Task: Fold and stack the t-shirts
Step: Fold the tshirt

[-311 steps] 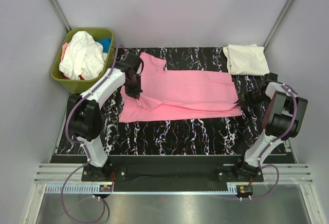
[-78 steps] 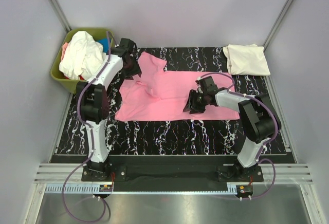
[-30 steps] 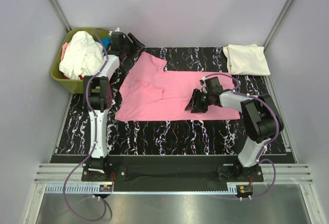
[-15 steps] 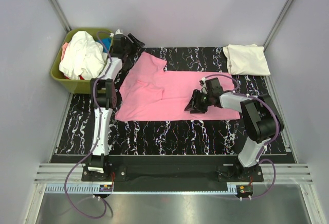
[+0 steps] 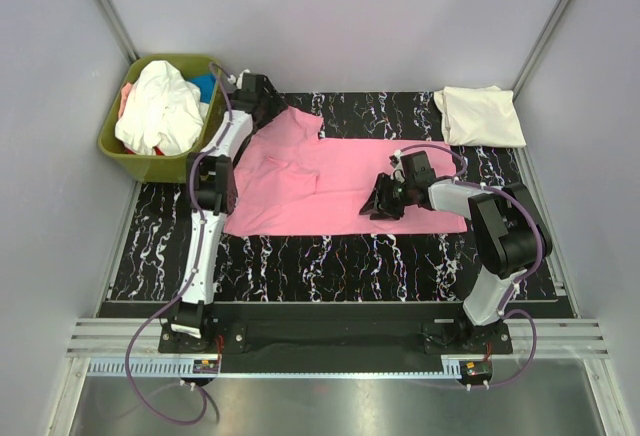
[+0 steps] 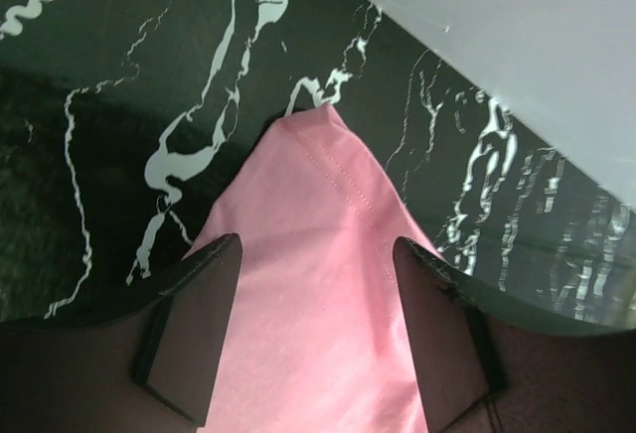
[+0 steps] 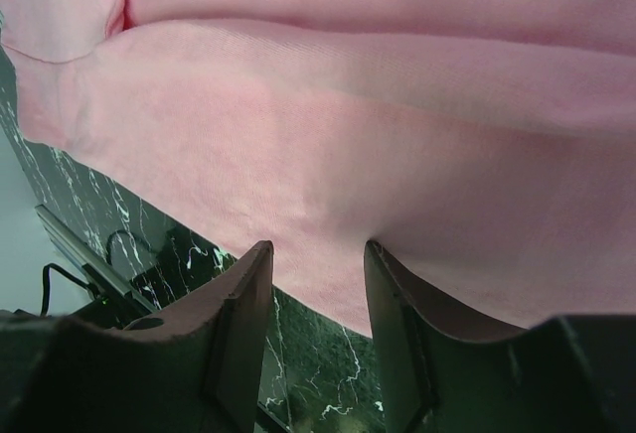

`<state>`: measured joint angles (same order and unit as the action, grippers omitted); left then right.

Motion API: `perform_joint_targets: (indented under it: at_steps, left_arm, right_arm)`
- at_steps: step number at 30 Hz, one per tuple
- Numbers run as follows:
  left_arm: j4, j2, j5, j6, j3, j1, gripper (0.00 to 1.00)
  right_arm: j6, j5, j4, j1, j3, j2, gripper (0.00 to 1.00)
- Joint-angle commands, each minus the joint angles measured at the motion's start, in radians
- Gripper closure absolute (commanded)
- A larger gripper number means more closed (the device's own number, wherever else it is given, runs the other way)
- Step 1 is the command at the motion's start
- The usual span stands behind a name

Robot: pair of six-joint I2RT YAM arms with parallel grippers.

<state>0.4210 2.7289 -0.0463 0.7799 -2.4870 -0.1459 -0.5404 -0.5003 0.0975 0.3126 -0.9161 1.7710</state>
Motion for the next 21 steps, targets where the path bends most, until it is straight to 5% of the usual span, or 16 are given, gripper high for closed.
perform_joint_targets:
  at_steps: [1, 11, 16, 21]
  left_arm:
    - [0.114, -0.052, 0.157, -0.097, -0.01, -0.02, 0.3]
    - [0.271, -0.032, 0.052, -0.2, -0.05, -0.058, 0.25]
    - [0.42, -0.156, 0.069, -0.234, 0.12, -0.125, 0.26]
    - [0.198, -0.362, 0.072, -0.278, 0.383, -0.132, 0.25]
  right_arm:
    - [-0.006, -0.026, -0.03, -0.007, 0.0, -0.001, 0.51]
    - [-0.006, -0.029, -0.027, -0.01, -0.001, 0.005, 0.51]
    - [-0.007, -0.03, -0.024, -0.012, -0.006, 0.01, 0.51]
    - [-0.007, -0.034, -0.022, -0.012, -0.007, 0.011, 0.51]
